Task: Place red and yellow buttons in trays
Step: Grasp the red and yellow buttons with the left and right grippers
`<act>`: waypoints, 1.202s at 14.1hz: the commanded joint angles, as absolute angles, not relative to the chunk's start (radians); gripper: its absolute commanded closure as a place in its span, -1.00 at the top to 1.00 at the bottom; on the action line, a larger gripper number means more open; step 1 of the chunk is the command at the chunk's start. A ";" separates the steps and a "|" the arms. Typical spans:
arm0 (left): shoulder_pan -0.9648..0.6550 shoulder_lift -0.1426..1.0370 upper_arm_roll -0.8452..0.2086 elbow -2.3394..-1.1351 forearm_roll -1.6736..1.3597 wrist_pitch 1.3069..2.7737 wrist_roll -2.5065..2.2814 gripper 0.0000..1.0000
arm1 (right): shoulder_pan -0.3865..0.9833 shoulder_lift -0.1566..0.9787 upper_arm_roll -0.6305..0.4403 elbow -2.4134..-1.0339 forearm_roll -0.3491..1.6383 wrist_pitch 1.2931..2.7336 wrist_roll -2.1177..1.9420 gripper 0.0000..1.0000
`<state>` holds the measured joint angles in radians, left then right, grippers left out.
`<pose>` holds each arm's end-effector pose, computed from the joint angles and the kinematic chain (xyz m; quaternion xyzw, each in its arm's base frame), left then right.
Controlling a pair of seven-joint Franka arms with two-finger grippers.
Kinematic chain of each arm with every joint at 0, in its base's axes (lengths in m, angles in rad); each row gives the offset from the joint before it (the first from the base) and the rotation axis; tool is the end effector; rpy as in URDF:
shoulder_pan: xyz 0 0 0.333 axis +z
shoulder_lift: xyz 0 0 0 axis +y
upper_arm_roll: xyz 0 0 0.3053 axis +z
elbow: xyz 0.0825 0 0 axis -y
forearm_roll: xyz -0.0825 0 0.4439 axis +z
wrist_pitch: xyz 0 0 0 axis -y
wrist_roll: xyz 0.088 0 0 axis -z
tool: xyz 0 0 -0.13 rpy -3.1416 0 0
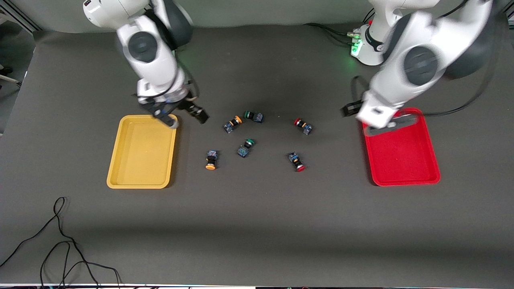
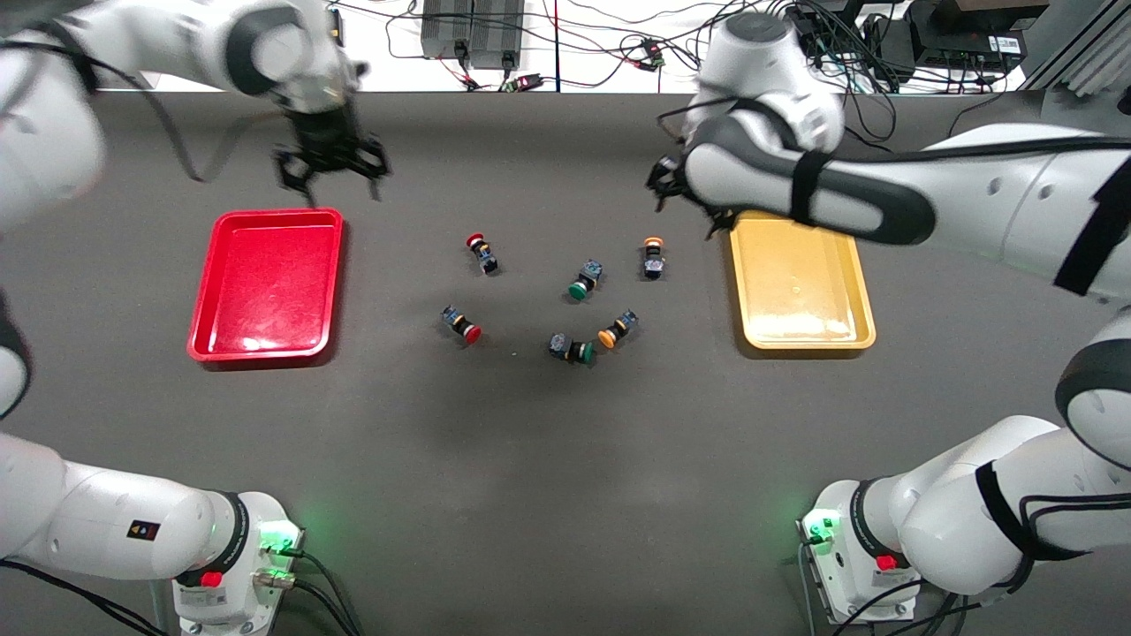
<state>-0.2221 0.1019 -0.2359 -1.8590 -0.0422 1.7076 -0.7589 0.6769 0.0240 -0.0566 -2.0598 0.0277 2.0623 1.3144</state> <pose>0.5437 -0.2712 0.3898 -0.9797 -0.1531 0.1209 0.0449 0.4889 0.3518 0.3584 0.9380 -0.3463 -0.0155 0.0023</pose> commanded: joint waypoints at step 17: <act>-0.451 0.408 -0.224 -2.181 -0.057 2.427 -1.216 -0.65 | 0.839 0.449 -0.074 -2.191 0.135 2.640 1.611 1.00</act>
<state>-0.4354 0.4270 -0.2368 -2.1699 -0.0489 2.4170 -1.1963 0.8165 0.4202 -0.0577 -2.2114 0.1227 2.6218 1.5879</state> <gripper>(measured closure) 0.304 0.000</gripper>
